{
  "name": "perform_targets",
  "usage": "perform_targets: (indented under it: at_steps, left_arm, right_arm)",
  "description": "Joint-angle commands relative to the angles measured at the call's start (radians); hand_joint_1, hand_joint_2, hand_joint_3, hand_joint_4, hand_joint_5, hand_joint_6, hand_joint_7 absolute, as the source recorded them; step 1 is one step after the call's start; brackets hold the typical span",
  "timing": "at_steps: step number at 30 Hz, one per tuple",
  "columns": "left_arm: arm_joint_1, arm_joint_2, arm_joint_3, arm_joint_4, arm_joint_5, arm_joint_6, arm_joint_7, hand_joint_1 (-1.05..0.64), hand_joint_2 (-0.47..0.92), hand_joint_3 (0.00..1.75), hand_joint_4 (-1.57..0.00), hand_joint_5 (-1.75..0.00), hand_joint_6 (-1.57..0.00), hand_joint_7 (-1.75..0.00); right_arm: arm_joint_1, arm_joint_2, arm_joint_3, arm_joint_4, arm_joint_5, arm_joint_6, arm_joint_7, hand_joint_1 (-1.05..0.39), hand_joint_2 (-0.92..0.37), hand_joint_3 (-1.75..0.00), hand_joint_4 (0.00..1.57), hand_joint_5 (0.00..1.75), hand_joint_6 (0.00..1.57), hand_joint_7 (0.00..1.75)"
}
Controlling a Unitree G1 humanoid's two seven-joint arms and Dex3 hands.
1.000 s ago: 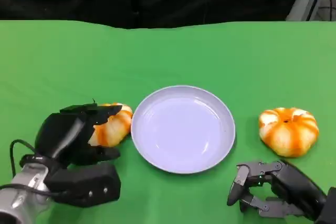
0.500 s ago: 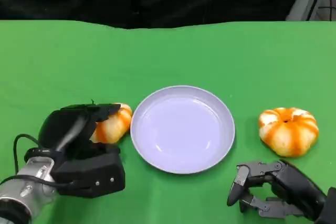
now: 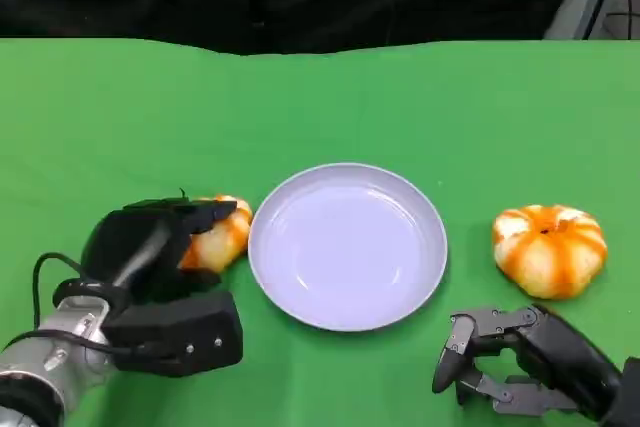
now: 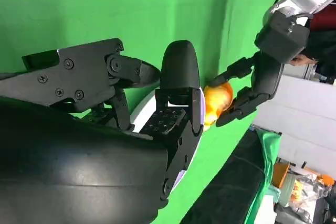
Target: Grasp the bread from the table and place it into the plate.
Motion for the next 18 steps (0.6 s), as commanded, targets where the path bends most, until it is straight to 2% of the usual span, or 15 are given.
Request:
perform_targets:
  at_steps: [1,6,10,11,13,14,15,16,18]
  left_arm:
    - [-0.004,0.032,-0.009,0.001,-0.011,0.005,-0.032,-0.03,0.84,0.01,-0.56,0.0,-0.56,0.0]
    - [-0.006,0.039,-0.014,-0.009,-0.024,0.014,-0.102,-0.01,0.85,0.01,-0.5,0.0,-0.51,0.0]
    - [0.0,0.034,-0.008,-0.016,-0.046,0.007,-0.092,0.0,0.86,0.0,-0.6,-0.03,-0.6,-0.03]
    - [0.0,0.031,-0.005,-0.016,-0.052,0.007,-0.091,-0.02,0.87,0.0,-0.81,-0.13,-0.83,-0.07]
    - [0.001,0.026,-0.001,-0.016,-0.06,0.01,-0.073,-0.02,0.88,0.0,-0.93,-0.16,-0.97,-0.06]
    - [0.004,0.023,0.0,-0.016,-0.06,0.01,-0.046,-0.05,0.87,0.0,-1.03,-0.36,-1.14,-0.08]
    - [0.006,0.02,0.0,-0.016,-0.061,0.011,-0.027,-0.06,0.86,0.0,-0.99,-0.59,-1.22,-0.07]
    - [0.007,0.019,-0.001,-0.015,-0.062,0.011,-0.014,-0.07,0.85,0.0,-0.96,-0.76,-1.27,-0.06]
    - [0.009,0.014,0.001,-0.014,-0.065,0.013,0.005,-0.08,0.86,0.0,-0.86,-0.97,-1.28,-0.04]
  right_arm:
    - [0.006,-0.015,-0.004,-0.008,0.006,-0.001,-0.001,-0.08,-0.92,-0.48,0.71,1.56,0.8,1.05]
    - [0.007,-0.015,-0.005,-0.006,0.008,-0.002,0.0,-0.09,-0.92,-0.48,0.71,1.56,0.81,1.06]
    - [0.009,-0.016,-0.006,-0.009,0.009,0.005,0.0,-0.09,-0.92,-0.47,0.71,1.55,0.81,1.05]
    - [0.01,-0.016,-0.006,-0.01,0.008,0.008,-0.001,-0.09,-0.92,-0.47,0.71,1.55,0.81,1.05]
    - [0.011,-0.015,-0.006,-0.012,0.007,0.007,-0.003,-0.1,-0.92,-0.47,0.71,1.55,0.81,1.05]
    - [0.011,-0.015,-0.006,-0.011,0.008,0.005,-0.002,-0.09,-0.92,-0.47,0.71,1.54,0.81,1.05]
    - [0.011,-0.014,-0.006,-0.011,0.009,0.004,-0.002,-0.09,-0.92,-0.47,0.71,1.54,0.81,1.05]
    - [0.011,-0.014,-0.006,-0.011,0.01,0.003,-0.001,-0.09,-0.92,-0.46,0.71,1.54,0.81,1.04]
    - [0.008,-0.014,-0.006,-0.005,0.007,-0.005,-0.002,-0.08,-0.92,-0.46,0.71,1.54,0.81,1.04]
